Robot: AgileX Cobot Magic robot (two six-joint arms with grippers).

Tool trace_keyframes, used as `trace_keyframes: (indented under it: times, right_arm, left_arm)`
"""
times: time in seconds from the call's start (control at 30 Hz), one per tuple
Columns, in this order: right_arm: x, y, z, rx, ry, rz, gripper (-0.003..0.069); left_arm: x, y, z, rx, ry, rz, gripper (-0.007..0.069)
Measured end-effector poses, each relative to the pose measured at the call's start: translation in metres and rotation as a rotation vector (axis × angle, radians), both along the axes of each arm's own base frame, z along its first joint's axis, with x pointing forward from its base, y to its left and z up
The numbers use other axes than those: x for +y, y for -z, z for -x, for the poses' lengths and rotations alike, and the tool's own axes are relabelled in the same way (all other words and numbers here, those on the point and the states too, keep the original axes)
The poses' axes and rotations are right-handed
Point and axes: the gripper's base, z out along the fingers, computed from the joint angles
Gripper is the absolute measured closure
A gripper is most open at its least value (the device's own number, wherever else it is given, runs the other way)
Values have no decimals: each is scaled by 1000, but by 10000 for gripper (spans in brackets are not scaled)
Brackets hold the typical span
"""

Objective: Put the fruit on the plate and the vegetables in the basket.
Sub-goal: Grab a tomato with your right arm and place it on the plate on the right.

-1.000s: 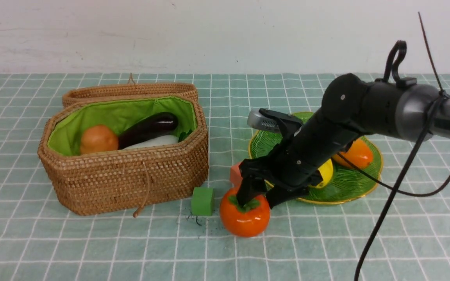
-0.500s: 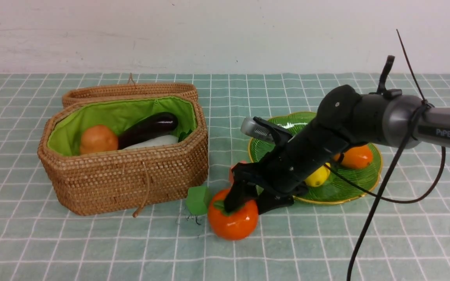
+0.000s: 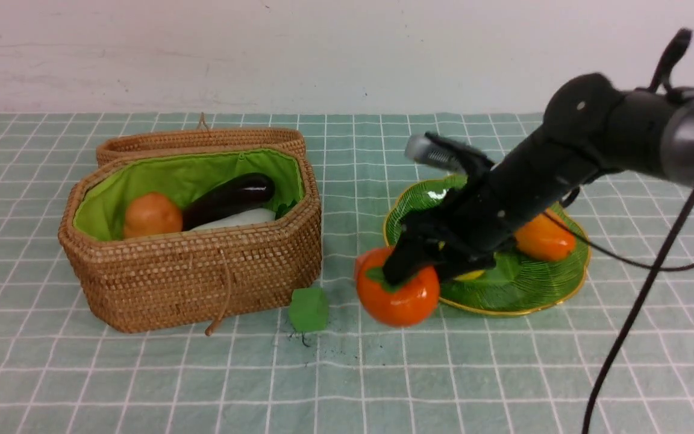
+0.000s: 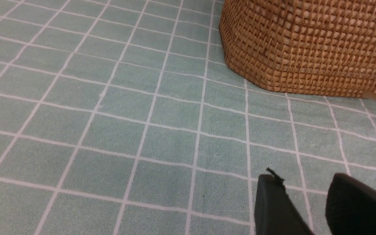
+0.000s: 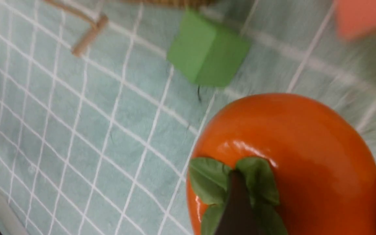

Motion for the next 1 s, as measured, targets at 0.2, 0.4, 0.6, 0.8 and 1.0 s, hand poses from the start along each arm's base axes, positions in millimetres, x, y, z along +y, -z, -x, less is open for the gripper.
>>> trace_keyframes:
  times: [0.2,0.4,0.6,0.8,1.0]
  right_arm:
    - [-56,-40,-23,-119,138,-20,177]
    - [-111,-34,-25,-59,176,81,180]
    - [-126,-31,-28,-83,198,147,180]
    - [-126,-21,-32,-66,200,152,180]
    - [-126,-13,-35,-46,198,154,114]
  left_arm:
    - [0,0,0,0,0,0,386]
    - [0,0,0,0,0,0,386]
    - [0,0,0,0,0,0,386]
    - [0,0,0,0,0,0,386]
    - [0,0,0,0,0,0,386]
